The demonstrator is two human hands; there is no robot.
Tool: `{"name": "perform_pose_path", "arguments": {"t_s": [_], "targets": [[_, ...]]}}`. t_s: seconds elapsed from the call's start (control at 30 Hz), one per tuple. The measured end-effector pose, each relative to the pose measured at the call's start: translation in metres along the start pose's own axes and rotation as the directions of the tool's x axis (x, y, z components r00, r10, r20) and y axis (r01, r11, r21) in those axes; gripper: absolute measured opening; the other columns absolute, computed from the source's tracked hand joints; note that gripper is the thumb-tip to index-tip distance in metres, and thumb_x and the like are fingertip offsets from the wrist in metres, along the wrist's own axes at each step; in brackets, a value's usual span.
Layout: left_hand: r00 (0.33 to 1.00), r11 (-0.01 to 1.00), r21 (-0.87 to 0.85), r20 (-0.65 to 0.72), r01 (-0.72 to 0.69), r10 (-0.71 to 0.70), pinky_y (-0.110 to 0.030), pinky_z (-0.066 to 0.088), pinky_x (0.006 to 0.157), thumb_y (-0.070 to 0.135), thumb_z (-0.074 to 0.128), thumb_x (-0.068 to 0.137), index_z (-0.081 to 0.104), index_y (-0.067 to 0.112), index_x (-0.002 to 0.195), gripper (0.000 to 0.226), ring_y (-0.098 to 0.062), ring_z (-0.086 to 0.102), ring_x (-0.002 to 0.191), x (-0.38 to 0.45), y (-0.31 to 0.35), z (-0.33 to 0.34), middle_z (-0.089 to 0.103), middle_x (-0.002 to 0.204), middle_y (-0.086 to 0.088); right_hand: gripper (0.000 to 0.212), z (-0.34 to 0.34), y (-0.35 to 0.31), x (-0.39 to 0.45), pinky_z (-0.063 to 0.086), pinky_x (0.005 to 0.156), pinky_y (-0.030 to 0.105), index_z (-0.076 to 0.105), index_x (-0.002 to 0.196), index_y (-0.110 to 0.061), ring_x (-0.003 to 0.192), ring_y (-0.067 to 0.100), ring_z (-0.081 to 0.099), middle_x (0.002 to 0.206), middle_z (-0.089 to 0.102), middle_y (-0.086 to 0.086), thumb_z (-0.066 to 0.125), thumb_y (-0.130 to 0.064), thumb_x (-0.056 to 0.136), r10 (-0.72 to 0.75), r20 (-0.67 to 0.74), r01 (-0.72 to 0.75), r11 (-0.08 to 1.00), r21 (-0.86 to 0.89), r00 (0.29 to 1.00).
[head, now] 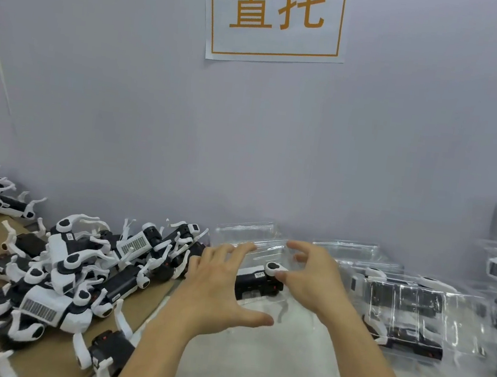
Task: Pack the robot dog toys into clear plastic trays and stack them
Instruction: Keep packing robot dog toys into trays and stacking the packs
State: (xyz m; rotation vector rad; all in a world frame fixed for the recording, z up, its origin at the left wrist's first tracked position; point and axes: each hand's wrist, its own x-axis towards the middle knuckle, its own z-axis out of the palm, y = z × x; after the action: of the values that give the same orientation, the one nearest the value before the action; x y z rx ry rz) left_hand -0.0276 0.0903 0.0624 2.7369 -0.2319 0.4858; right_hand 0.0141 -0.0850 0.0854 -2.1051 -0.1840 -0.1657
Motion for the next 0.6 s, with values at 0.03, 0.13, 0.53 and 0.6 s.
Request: {"name": "perform_pose_path", "arguments": {"t_s": [0.03, 0.13, 0.53, 0.6], "targets": [[1.0, 1.0, -0.001, 0.014, 0.007, -0.007, -0.028, 0.013, 0.104, 0.08, 0.071, 0.057, 0.016, 0.051, 0.147, 0.11, -0.006, 0.019, 0.134, 0.0, 0.0, 0.001, 0.029, 0.142, 0.02, 0.065, 0.003, 0.001, 0.001, 0.043, 0.094, 0.026, 0.052, 0.141, -0.025, 0.117, 0.017, 0.054, 0.135, 0.056, 0.002, 0.08, -0.019, 0.082, -0.002, -0.009, 0.002, 1.0, -0.007, 1.0], [0.998, 0.996, -0.074, 0.047, 0.041, -0.038, -0.033, 0.012, 0.109, 0.086, 0.068, 0.049, 0.015, 0.052, 0.149, 0.118, 0.002, 0.01, 0.135, -0.001, -0.001, 0.002, 0.025, 0.138, 0.023, 0.062, 0.011, 0.003, 0.001, 0.042, 0.104, 0.032, 0.051, 0.142, -0.024, 0.131, 0.022, 0.048, 0.14, 0.054, 0.005, 0.072, -0.012, 0.085, -0.014, -0.057, 0.011, 0.998, -0.056, 0.998], [0.771, 0.471, -0.651, 0.297, 0.595, -0.564, -0.038, 0.053, 0.067, 0.046, 0.069, 0.088, 0.059, 0.006, 0.088, 0.042, -0.027, 0.059, 0.065, 0.007, -0.018, -0.007, 0.057, 0.073, -0.01, 0.063, 0.001, -0.007, -0.002, 0.042, 0.084, 0.024, 0.047, 0.146, -0.018, 0.128, 0.025, 0.051, 0.146, 0.049, 0.008, 0.06, -0.002, 0.087, 0.032, -0.1, -0.033, 0.999, -0.006, 0.994], [0.775, 0.422, -0.69, 0.333, 0.588, -0.537, -0.039, 0.055, 0.066, 0.041, 0.071, 0.09, 0.061, 0.003, 0.089, 0.04, -0.027, 0.059, 0.061, 0.007, -0.019, -0.008, 0.057, 0.074, -0.016, 0.064, 0.001, -0.01, -0.004, 0.043, 0.086, 0.025, 0.045, 0.146, -0.019, 0.13, 0.025, 0.049, 0.147, 0.047, 0.007, 0.057, 0.0, 0.086, 0.023, -0.104, -0.024, 1.0, -0.007, 0.994]]}}
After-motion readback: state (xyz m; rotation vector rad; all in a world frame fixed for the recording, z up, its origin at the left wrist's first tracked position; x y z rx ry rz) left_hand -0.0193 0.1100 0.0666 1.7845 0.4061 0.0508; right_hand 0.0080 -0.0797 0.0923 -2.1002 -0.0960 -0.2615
